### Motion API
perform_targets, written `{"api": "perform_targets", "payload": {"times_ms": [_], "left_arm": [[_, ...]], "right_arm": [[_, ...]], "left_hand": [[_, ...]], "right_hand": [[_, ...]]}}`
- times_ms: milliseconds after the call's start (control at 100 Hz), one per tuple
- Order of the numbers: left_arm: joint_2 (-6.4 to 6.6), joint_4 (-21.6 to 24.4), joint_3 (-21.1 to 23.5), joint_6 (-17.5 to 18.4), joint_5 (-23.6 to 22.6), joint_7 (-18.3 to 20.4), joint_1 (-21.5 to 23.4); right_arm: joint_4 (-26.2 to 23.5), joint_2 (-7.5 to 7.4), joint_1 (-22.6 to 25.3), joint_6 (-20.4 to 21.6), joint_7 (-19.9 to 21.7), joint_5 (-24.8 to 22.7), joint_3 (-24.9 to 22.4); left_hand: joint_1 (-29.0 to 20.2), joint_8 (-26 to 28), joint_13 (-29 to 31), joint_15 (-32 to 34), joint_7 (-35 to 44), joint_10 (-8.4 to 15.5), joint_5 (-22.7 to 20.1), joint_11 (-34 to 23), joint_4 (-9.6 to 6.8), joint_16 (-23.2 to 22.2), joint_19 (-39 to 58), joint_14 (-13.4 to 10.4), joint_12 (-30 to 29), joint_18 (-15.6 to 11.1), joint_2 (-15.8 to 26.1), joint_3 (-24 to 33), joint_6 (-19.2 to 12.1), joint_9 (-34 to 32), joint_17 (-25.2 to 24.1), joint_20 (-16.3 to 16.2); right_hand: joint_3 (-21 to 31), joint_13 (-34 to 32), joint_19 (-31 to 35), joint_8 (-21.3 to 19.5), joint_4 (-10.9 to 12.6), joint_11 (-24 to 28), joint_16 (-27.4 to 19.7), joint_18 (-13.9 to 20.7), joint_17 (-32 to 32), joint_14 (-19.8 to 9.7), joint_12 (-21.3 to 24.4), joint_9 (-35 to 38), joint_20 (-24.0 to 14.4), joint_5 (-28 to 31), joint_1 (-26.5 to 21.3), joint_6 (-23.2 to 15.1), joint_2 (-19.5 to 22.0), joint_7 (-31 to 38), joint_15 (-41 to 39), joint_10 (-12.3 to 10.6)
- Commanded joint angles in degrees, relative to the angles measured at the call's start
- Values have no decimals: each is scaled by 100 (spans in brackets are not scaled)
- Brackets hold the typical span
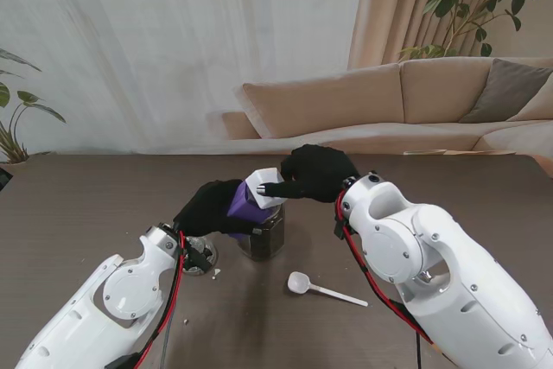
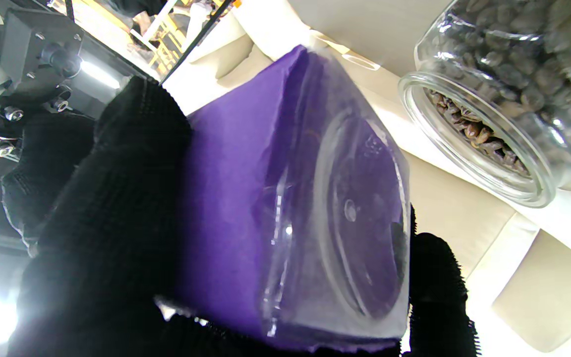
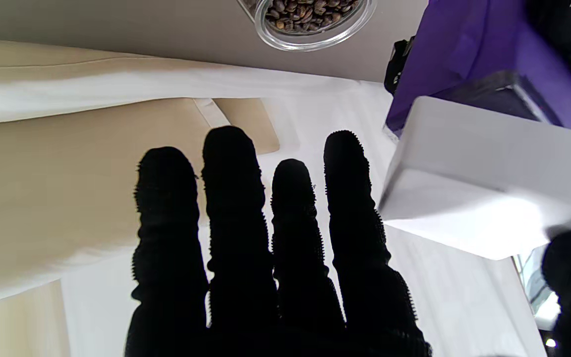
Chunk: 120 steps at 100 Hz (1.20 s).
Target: Portion coffee beans from the glass jar into the coffee jar
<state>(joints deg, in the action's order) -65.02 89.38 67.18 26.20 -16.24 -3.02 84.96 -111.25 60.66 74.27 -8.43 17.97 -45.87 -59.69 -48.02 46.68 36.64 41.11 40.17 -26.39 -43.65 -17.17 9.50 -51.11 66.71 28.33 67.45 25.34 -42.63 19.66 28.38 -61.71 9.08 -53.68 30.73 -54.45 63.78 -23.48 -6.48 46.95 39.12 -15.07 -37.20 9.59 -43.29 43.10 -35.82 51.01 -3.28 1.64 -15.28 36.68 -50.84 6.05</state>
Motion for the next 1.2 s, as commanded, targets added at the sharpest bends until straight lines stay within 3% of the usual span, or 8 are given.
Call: {"api": "perform_targets", "payload": {"times_ms": [0, 330, 610, 740, 920, 990, 1070, 1190], "left_arm": [[-31, 23, 4, 5, 12, 79, 4], [-36, 57, 10, -27, -10, 45, 39], [-32, 48, 1, -12, 4, 71, 12], [-34, 58, 7, -27, -3, 60, 25], [-37, 74, 11, -53, -17, 41, 44], [-39, 74, 7, -58, -11, 37, 43], [-38, 74, 4, -59, -10, 40, 39], [-37, 69, 1, -47, 0, 50, 26]], "right_arm": [[-38, -16, 38, 139, 152, -25, 24], [-9, -24, 39, 397, 128, -93, -36], [73, -4, 46, 688, -105, -272, -21], [56, -24, 58, 782, -10, -193, -96], [-13, -50, 106, 836, 185, 136, -322], [-19, -26, 130, 758, 101, 280, -378], [-29, 16, 154, 527, -73, 384, -385], [-32, 95, 165, -6, -432, 204, -249]], "left_hand": [[-1012, 355, -12, 390, 1134, 341, -721, -41, -317, -107, -89, 96, 50, -891, 1486, 2421, -373, 9, -88, 132], [-1009, 338, -20, 383, 1129, 339, -718, -42, -319, -104, -90, 105, 47, -882, 1479, 2432, -368, 3, -87, 133], [-997, 337, -16, 384, 1138, 336, -721, -43, -317, -104, -90, 105, 41, -882, 1480, 2433, -379, 0, -87, 132], [-997, 330, -13, 385, 1139, 325, -725, -40, -317, -105, -93, 111, 34, -877, 1479, 2436, -379, 3, -89, 134], [-987, 328, -6, 388, 1143, 335, -726, -43, -316, -106, -93, 107, 30, -873, 1475, 2441, -383, 0, -88, 133], [-995, 325, -13, 384, 1143, 327, -726, -45, -319, -106, -93, 119, 30, -874, 1475, 2448, -381, -2, -90, 133], [-987, 323, -11, 386, 1142, 334, -727, -49, -316, -108, -91, 111, 32, -873, 1474, 2446, -377, -5, -89, 132], [-985, 323, -5, 392, 1144, 332, -726, -54, -315, -110, -88, 109, 36, -873, 1475, 2446, -373, -8, -87, 130]], "right_hand": [[306, -112, 235, -89, 226, -22, -63, -186, 956, -77, -120, 63, -88, -48, -567, -127, -481, -131, 22, -7], [2844, -145, 225, 160, -200, -39, -54, -10, 933, -352, 28, -212, 79, -2085, -1645, -308, -2027, -493, 49, -194], [3567, -193, 243, -11, -273, 65, -41, 176, 868, -541, 101, -450, 108, -2986, -2398, -1217, -3317, -145, -2, -702], [3463, 76, 127, 126, -445, -12, -30, 162, 1078, -462, 161, -829, 140, -3344, -1793, -1054, -3603, -418, 68, -652], [3154, 834, -114, 400, -608, -357, -72, 127, 1548, -327, 455, -1964, 53, -4021, -338, -280, -3085, -906, 310, -323], [2552, 935, -208, 392, -558, -293, -90, 86, 1606, -270, 596, -2088, -84, -4105, -92, -133, -2263, -963, 336, -268], [251, 936, -216, 233, -271, -298, -61, 1, 1612, -132, 624, -1906, -253, -3813, -152, -166, -467, -901, 257, -165], [18, 604, -56, -146, 1, -305, -89, -153, 1365, 100, 593, -1285, -285, -2560, 326, -172, 281, -286, 205, 65]]}}
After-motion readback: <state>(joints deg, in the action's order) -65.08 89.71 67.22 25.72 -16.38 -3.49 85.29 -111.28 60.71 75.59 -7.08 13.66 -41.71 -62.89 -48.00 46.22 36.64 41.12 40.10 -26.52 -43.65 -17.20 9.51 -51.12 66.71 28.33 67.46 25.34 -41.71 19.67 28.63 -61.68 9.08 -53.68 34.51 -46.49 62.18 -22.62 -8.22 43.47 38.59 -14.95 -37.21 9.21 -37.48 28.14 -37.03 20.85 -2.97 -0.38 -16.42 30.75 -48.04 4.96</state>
